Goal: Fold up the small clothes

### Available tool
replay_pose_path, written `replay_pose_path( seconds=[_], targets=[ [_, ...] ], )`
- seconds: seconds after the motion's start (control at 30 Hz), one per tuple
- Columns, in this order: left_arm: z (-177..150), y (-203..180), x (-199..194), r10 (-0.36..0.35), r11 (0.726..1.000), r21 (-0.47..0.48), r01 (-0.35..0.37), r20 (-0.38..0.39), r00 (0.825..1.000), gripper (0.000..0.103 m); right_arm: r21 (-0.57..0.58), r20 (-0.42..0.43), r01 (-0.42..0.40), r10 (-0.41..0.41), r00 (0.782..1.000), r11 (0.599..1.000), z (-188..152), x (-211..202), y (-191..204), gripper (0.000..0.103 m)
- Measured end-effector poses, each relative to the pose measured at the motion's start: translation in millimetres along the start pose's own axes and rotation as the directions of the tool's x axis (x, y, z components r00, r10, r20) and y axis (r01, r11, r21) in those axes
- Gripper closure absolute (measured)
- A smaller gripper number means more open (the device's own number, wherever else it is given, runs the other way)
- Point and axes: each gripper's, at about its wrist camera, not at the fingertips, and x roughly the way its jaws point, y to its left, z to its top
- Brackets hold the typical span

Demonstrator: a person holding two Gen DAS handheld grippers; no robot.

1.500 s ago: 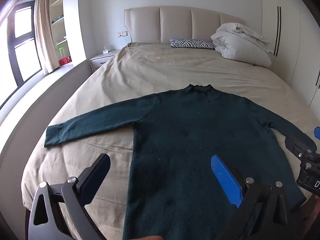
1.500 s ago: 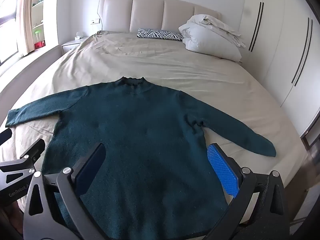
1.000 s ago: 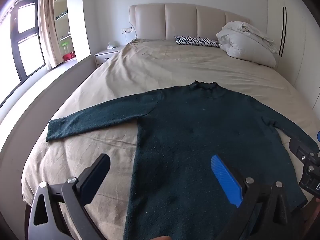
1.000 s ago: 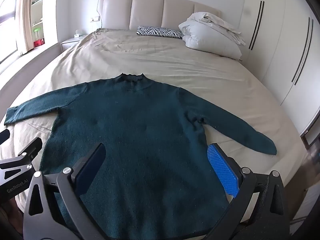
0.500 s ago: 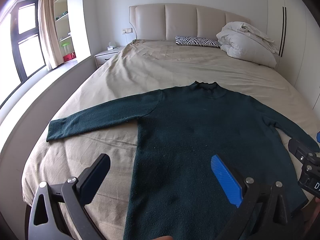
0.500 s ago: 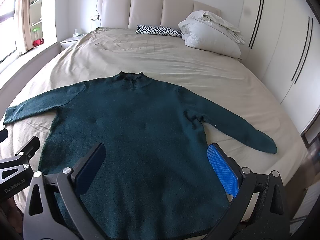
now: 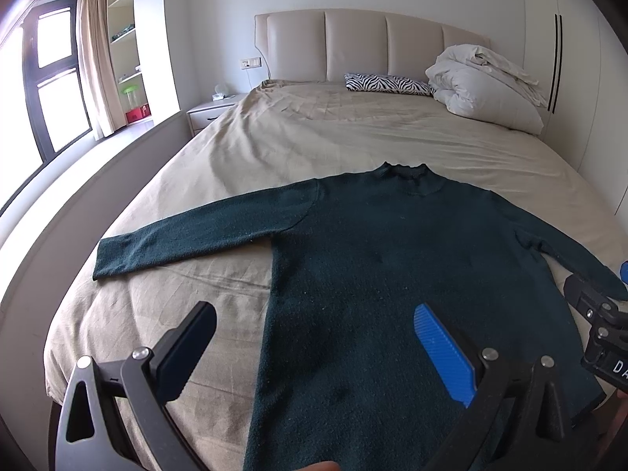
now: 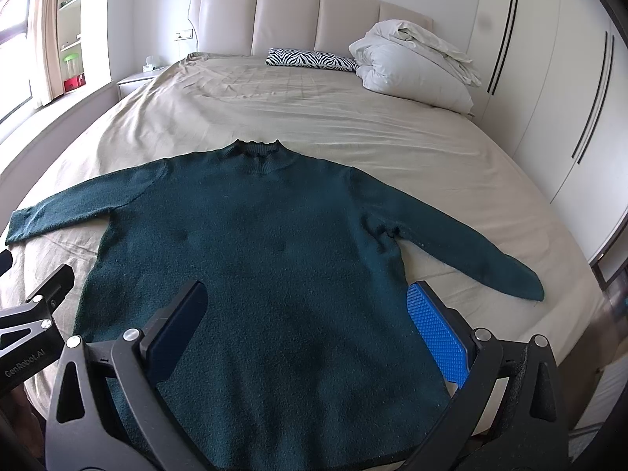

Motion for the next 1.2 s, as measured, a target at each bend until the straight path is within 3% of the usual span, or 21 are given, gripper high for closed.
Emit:
replay_pose_path(
  seconds=[1.2],
  targets=[
    [1.2, -0.8, -2.8, -0.022, 1.0, -0.01, 0.022, 0.0, 1.0, 0.0, 0.0, -0.015, 0.005, -0.005, 1.0, 1.0, -9.4, 9.0, 0.2, 0.0]
  ],
)
